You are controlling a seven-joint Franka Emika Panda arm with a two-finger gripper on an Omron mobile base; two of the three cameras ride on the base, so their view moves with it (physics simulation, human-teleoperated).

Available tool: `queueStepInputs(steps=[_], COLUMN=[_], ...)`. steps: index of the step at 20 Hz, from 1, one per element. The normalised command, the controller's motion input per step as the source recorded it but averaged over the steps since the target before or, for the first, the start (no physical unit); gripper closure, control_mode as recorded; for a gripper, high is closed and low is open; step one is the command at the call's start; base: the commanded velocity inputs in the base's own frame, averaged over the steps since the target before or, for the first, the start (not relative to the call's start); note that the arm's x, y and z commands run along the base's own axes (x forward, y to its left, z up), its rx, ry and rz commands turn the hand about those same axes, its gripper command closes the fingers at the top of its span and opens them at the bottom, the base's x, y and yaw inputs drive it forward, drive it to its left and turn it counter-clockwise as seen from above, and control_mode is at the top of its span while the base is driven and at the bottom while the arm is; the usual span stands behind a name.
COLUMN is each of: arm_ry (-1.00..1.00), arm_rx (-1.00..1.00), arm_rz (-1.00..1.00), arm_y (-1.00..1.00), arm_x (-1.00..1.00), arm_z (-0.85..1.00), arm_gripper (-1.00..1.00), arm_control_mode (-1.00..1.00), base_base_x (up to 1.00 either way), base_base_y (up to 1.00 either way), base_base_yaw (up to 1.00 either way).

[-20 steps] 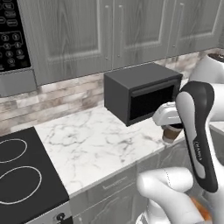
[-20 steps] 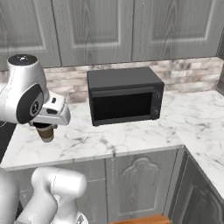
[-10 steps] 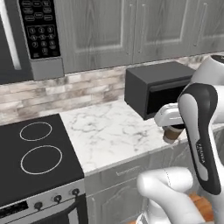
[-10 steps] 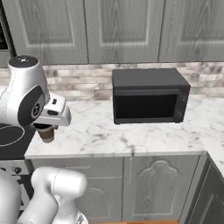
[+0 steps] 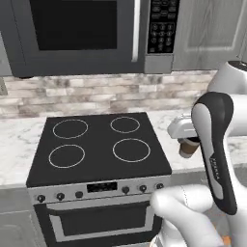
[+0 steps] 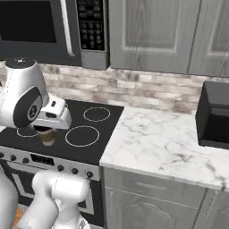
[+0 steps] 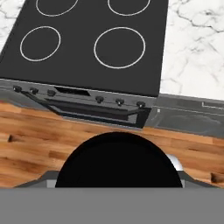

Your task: Move the drinks to the dining counter.

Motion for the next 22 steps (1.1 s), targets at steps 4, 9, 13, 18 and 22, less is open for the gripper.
queueStepInputs(steps=[4, 9, 13, 18, 22], arm_ry=[0.00, 0.00, 0.00, 0.00, 0.00], arm_rx=[0.00, 0.00, 0.00, 0.00, 0.00], arm_rz=[0.00, 0.00, 0.00, 0.00, 0.00], arm_y=[0.00, 0.00, 0.00, 0.00, 0.00], arm_x=[0.00, 0.00, 0.00, 0.00, 0.00], arm_z=[0.00, 0.00, 0.00, 0.00, 0.00], arm_gripper=[1.00, 1.00, 1.00, 1.00, 1.00], arm_control_mode=[1.00, 1.00, 1.00, 1.00, 1.00], base_base_x=[0.00, 0.00, 0.00, 0.00, 0.00], base_base_y=[0.06, 0.06, 0.13, 0.32, 0.83], base_base_yaw=[0.99, 0.99, 0.97, 0.94, 0.80])
